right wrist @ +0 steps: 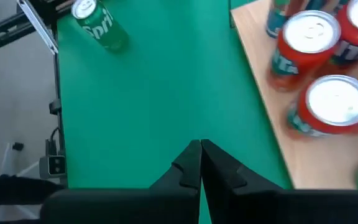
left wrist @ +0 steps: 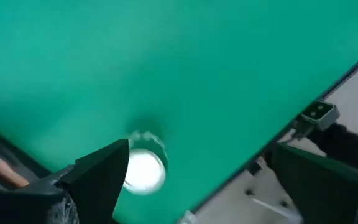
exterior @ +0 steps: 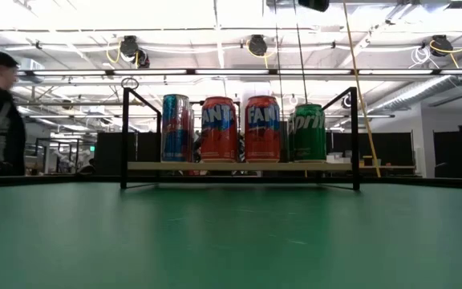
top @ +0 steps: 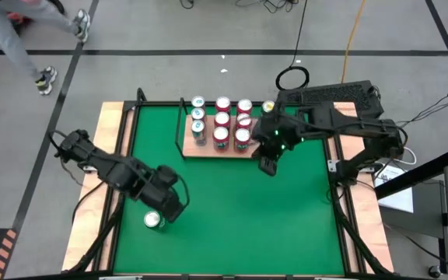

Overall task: Place canned beverage on shelf
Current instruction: Put the green soda can on the shelf aligned with the other green soda cans

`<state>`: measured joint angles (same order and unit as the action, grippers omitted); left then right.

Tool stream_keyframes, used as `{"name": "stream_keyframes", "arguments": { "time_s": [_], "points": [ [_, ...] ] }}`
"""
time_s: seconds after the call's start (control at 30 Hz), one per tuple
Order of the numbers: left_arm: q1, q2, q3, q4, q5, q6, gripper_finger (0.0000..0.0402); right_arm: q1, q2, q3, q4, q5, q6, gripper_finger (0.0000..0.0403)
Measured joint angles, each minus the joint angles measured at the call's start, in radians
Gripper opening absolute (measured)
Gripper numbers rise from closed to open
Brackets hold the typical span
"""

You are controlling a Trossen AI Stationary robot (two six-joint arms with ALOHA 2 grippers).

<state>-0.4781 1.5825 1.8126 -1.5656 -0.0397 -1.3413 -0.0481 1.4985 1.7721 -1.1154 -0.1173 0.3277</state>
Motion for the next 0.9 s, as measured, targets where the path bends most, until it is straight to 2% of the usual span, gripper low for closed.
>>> {"name": "stream_keyframes", "arguments": {
  "time_s": [0.17, 0.37, 0.53, 0.77, 0.9],
  "points": [
    [-0.081, 0.001, -0.069, -0.006, 0.023, -0.218, 0.0393, 0.110, 0.000, 0.000, 0.046, 0.103, 0.086, 0.0002],
    [-0.141, -0.004, -0.187, -0.006, 0.100, -0.350, 0.0392, 0.188, 0.000, 0.000, 0.086, 0.145, 0.136, 0.0002],
    [-0.153, -0.004, -0.261, 0.008, 0.114, -0.406, 0.0392, 0.226, 0.000, 0.000, 0.088, 0.146, 0.165, 0.0002],
    [-0.159, -0.003, -0.363, 0.149, 0.112, -0.444, 0.0392, 0.256, 0.000, 0.000, 0.087, 0.146, 0.169, 0.0002],
    [-0.167, -0.003, -0.411, 0.167, 0.118, -0.464, 0.0392, 0.265, 0.000, 0.000, 0.087, 0.146, 0.170, 0.0002]
  ]
}}
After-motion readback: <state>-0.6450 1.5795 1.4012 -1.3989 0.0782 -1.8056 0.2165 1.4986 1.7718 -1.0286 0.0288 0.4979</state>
